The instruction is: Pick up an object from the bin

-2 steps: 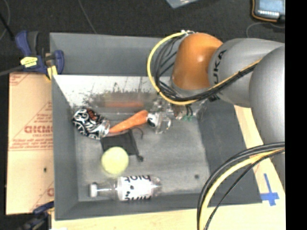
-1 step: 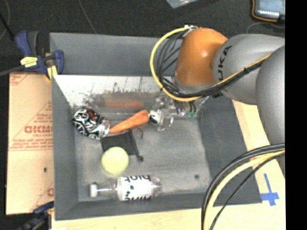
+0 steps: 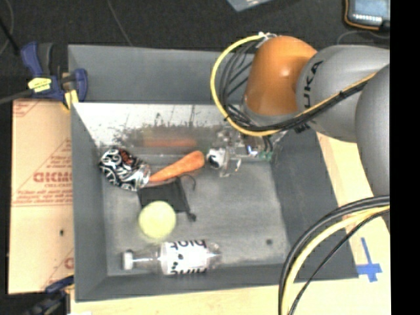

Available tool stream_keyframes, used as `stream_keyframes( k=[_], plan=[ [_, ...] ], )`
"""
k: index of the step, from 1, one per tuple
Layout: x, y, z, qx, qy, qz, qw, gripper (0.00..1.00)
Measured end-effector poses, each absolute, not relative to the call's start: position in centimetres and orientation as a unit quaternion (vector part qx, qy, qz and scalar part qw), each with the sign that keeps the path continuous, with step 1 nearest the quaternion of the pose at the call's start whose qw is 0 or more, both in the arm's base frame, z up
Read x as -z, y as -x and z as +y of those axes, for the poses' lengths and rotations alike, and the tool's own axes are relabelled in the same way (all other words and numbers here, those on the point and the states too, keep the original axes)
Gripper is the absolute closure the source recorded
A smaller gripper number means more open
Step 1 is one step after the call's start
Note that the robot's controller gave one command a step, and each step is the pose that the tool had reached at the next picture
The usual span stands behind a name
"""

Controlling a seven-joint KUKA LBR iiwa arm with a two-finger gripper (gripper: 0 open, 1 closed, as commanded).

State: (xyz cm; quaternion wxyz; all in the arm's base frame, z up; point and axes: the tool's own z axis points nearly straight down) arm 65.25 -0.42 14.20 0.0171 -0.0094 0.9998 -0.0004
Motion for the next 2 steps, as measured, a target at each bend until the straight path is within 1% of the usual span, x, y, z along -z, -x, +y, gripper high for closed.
stream_keyframes(
  k=[1,2],
  plan=[
    [-14.5,-65.2,-0.6,0.0,-0.008,1.0,0.018,1.0],
    [-18.7,-65.1,-1.0,0.0,-0.01,1.0,0.014,1.0]
  ],
)
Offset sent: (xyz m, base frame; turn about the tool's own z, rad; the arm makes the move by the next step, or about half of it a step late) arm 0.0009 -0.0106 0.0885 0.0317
